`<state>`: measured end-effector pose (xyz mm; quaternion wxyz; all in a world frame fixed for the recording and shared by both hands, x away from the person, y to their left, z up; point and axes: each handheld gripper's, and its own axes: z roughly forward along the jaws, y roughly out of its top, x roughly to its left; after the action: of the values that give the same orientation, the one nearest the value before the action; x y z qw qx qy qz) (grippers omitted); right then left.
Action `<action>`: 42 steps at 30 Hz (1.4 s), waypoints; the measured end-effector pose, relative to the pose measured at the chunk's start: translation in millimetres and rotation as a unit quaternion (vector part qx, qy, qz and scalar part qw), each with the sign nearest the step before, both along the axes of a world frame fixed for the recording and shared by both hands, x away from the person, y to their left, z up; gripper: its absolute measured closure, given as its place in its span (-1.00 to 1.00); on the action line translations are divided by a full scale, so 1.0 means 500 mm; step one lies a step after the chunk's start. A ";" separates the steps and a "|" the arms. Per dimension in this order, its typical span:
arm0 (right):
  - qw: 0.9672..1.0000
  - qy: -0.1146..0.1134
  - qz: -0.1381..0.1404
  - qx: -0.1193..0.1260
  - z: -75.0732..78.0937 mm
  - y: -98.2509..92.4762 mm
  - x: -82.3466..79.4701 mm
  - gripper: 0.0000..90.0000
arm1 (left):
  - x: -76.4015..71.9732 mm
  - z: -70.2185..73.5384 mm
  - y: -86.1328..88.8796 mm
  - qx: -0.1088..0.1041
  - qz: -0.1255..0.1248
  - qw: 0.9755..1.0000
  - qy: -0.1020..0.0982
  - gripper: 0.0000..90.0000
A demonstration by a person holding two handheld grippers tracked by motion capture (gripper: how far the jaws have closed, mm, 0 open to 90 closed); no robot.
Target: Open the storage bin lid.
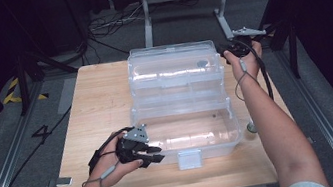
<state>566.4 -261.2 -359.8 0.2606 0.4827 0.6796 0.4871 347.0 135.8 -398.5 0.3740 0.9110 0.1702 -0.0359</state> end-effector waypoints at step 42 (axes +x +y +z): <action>0.993 -0.097 0.068 0.009 0.030 -0.108 -0.303 0.25 | 0.034 0.063 0.117 -0.050 0.136 0.989 -0.036 0.05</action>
<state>414.9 -315.2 -345.0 0.2879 0.3881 0.6778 0.5541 363.9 194.3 -366.9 0.4260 0.8604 0.2767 0.0397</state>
